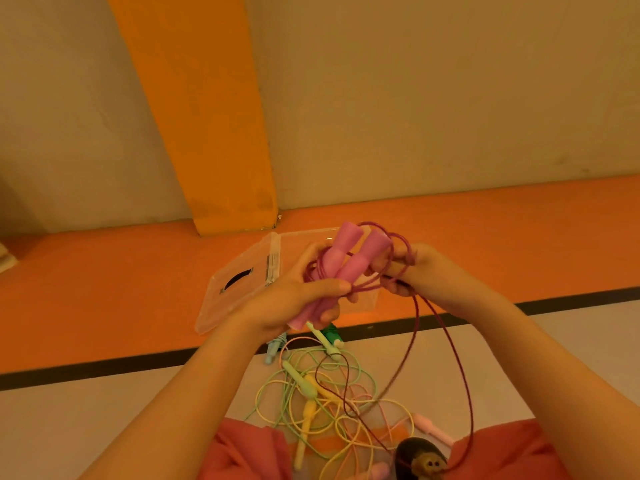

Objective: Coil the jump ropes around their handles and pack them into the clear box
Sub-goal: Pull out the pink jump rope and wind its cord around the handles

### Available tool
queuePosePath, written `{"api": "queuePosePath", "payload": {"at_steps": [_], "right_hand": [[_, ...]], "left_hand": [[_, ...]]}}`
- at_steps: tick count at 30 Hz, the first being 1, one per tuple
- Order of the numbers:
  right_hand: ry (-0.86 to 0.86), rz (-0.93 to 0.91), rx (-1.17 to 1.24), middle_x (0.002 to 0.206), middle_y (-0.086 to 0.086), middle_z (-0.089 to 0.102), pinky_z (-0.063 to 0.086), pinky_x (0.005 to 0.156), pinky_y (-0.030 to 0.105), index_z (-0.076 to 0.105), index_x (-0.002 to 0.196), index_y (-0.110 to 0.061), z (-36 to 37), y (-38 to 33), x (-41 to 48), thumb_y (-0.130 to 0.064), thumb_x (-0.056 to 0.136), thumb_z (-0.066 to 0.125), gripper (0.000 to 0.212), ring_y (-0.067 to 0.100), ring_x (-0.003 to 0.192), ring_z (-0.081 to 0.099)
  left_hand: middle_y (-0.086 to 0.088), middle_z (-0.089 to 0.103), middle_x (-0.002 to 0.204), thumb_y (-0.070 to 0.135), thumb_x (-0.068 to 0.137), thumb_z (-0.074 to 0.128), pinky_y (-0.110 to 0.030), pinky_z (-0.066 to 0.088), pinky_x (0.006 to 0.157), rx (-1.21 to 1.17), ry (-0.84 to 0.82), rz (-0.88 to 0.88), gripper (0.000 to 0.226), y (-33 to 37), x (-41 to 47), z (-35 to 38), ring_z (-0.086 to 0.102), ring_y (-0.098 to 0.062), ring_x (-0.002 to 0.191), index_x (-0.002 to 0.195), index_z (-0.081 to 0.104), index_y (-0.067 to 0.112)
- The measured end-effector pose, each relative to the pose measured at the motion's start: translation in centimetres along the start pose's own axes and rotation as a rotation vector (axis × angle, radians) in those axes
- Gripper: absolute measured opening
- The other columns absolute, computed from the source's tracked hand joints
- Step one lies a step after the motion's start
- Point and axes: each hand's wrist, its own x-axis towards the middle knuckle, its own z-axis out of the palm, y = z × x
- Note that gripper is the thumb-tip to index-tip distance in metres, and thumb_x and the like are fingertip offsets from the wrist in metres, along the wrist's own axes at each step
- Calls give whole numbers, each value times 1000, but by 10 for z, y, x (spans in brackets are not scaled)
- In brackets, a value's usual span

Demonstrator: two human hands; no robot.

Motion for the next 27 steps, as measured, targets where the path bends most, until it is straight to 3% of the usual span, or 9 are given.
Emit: {"api": "queuePosePath", "payload": {"at_steps": [4, 7, 12, 16, 19, 23, 25, 27], "right_hand": [[5, -11, -197, 48, 0, 48, 31, 45, 17, 65, 84, -8, 6, 3, -1, -18, 97, 47, 24, 8, 41, 36], [1, 1, -309, 49, -2, 50, 33, 47, 14, 65, 87, -11, 10, 2, -4, -23, 98, 47, 25, 4, 42, 40], [22, -101, -668, 58, -9, 54, 40, 57, 28, 66, 92, -18, 14, 6, -5, -26, 94, 54, 14, 5, 54, 50], [6, -107, -921, 85, -2, 66, 44, 62, 33, 62, 103, -26, 17, 4, -10, -33, 94, 51, 16, 18, 79, 59], [69, -234, -1101, 93, -1, 68, 33, 59, 29, 61, 106, -26, 18, -2, -12, -37, 96, 47, 20, 22, 86, 61], [113, -524, -1054, 93, -10, 69, 36, 57, 25, 67, 98, -28, 21, -10, -14, -39, 91, 45, 25, 14, 87, 62], [70, -538, -981, 90, -13, 67, 36, 59, 17, 69, 95, -28, 18, -9, -14, -42, 88, 42, 31, 6, 87, 56], [18, -519, -926, 84, -11, 63, 36, 63, 17, 70, 92, -26, 20, -8, -13, -42, 85, 45, 30, 4, 84, 52]], "left_hand": [[-15, 60, 81, 15, 83, 63, -24, 34, 46, -156, 120, 71, 28, 1, 8, -2, 44, -16, 47, 108, 51, 11], [-13, 62, 83, 24, 78, 75, -25, 39, 46, -223, 162, 81, 45, 0, 9, -7, 48, -16, 51, 111, 50, 7], [-13, 64, 83, 24, 82, 61, -25, 40, 45, -175, 257, 76, 45, -3, 9, -9, 50, -16, 52, 121, 45, 9], [-10, 64, 79, 30, 83, 64, -23, 39, 42, -4, 432, 11, 36, -9, 13, -21, 49, -15, 48, 107, 51, 6], [-7, 65, 72, 25, 88, 65, -25, 39, 42, 171, 474, -18, 31, -12, 13, -32, 49, -17, 47, 109, 52, 6], [-9, 64, 69, 25, 85, 70, -22, 36, 38, 505, 332, -103, 41, -13, 9, -28, 48, -14, 42, 111, 50, 0], [-2, 57, 57, 24, 81, 74, -19, 35, 39, 636, 252, -162, 39, -11, 5, -18, 47, -7, 38, 106, 50, 6], [3, 56, 59, 28, 75, 80, -16, 38, 42, 768, 174, -171, 42, -12, 2, -5, 50, -2, 42, 102, 53, 10]]}}
